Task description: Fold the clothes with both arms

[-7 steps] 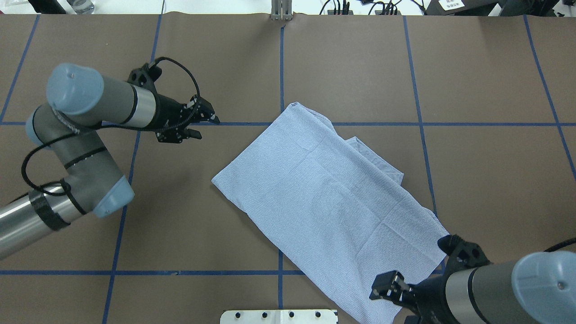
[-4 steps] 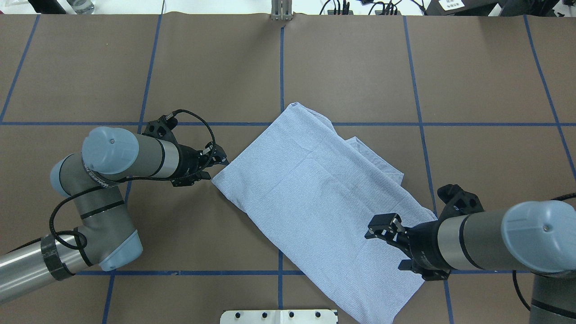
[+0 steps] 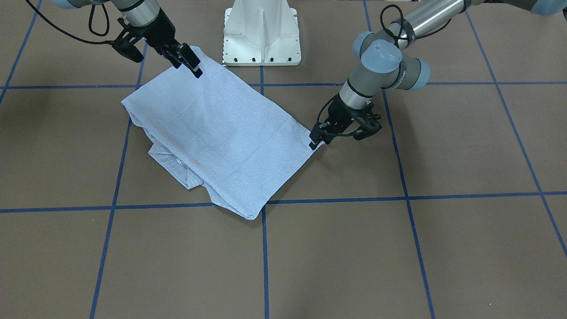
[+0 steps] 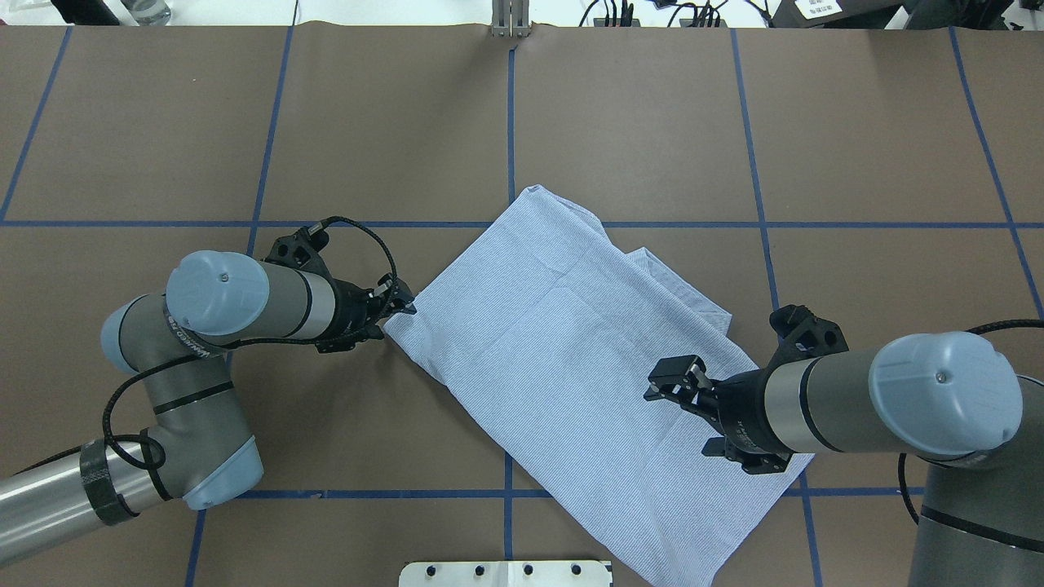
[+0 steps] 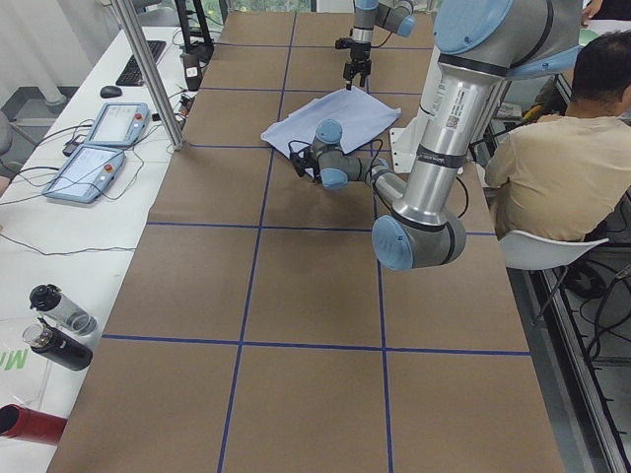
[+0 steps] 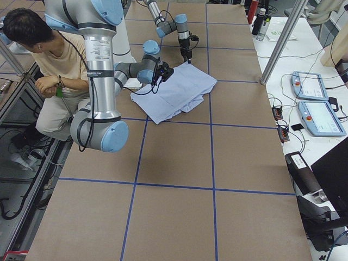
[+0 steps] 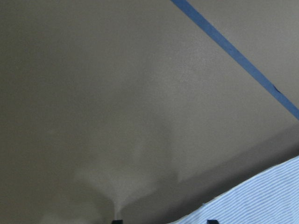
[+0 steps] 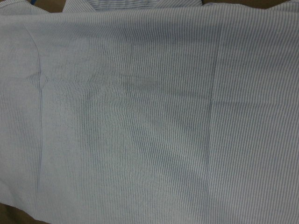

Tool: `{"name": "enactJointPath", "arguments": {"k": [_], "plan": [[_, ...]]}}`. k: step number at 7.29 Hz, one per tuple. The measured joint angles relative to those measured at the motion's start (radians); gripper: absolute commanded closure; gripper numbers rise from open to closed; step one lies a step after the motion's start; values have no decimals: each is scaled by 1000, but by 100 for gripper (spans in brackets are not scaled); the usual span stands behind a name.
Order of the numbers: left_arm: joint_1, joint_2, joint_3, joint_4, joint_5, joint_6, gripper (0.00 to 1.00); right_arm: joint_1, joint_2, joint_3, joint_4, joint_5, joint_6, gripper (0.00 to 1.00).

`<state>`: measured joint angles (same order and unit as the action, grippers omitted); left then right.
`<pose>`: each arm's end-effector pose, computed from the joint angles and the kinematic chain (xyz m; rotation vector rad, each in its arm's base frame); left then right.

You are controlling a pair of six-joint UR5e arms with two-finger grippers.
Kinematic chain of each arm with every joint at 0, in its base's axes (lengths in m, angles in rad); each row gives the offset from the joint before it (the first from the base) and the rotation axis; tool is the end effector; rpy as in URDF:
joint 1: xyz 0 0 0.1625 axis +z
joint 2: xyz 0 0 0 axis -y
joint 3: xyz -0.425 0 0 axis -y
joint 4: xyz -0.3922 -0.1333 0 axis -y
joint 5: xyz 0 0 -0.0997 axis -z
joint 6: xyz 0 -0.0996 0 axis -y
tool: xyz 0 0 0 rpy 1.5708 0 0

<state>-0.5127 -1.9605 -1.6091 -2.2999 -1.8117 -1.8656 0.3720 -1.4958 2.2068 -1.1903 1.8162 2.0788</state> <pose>0.5100 -0.4128 0.3404 -0.0882 1.1853 -0.5729 -0.3896 -0.2691 0.2864 -0.2996 -1.0894 0.6531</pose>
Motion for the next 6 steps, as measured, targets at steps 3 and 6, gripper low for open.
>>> {"name": "enactJointPath", "arguments": {"k": [3, 6], "plan": [[12, 0, -4, 12, 21, -8, 100, 2, 2, -17, -1, 0, 0, 0], [6, 4, -12, 37, 27, -7, 100, 4, 2, -28, -2, -4, 0, 0]]}}
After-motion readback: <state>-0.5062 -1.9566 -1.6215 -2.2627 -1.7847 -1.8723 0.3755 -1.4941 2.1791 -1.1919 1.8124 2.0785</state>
